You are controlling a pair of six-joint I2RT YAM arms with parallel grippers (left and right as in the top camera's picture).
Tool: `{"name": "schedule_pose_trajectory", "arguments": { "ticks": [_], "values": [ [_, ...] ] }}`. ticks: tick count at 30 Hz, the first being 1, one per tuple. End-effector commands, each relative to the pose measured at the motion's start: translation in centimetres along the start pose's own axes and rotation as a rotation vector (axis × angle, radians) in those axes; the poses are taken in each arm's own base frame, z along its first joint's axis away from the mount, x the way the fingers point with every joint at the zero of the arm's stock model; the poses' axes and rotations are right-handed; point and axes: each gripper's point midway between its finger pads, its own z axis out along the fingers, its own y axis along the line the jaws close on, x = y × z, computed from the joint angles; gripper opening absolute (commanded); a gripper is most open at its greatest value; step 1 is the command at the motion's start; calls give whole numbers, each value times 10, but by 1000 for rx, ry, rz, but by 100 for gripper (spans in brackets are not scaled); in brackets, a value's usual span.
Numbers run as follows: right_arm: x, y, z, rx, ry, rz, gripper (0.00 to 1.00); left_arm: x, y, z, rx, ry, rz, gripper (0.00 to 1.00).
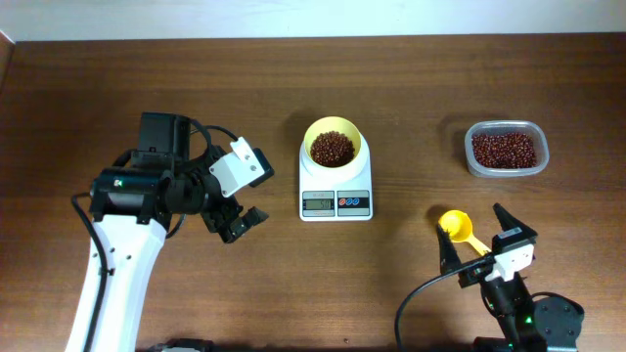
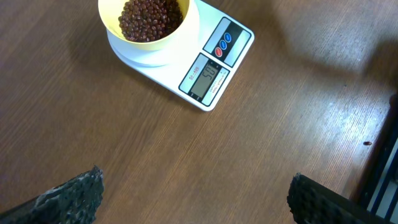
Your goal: Scoop item into bowl and weigh 50g on scale
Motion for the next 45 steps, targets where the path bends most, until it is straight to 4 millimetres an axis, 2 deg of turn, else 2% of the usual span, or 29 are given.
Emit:
{"name": "schedule_pose_trajectory", "arguments": {
  "ticks": [1, 5, 9, 12, 16, 23, 45],
  "values": [
    [11, -10, 2, 51, 6, 10, 99, -4, 0, -1, 5, -17, 21, 99],
    [26, -12, 12, 56, -45, -13, 99, -4, 0, -1, 5, -17, 21, 99],
    [30, -13, 15, 61, -70, -23, 99, -4, 0, -1, 5, -17, 21, 99],
    [37, -25, 14, 133, -42, -12, 99, -4, 0, -1, 5, -17, 21, 99],
    [57, -27, 14, 145, 38, 14, 99, -4, 0, -1, 5, -17, 21, 99],
    [59, -41, 11, 227, 50, 13, 99, -4, 0, -1, 5, -17, 21, 99],
    [62, -42, 11, 237, 61, 16, 99, -4, 0, -1, 5, -17, 21, 99]
  ]
}}
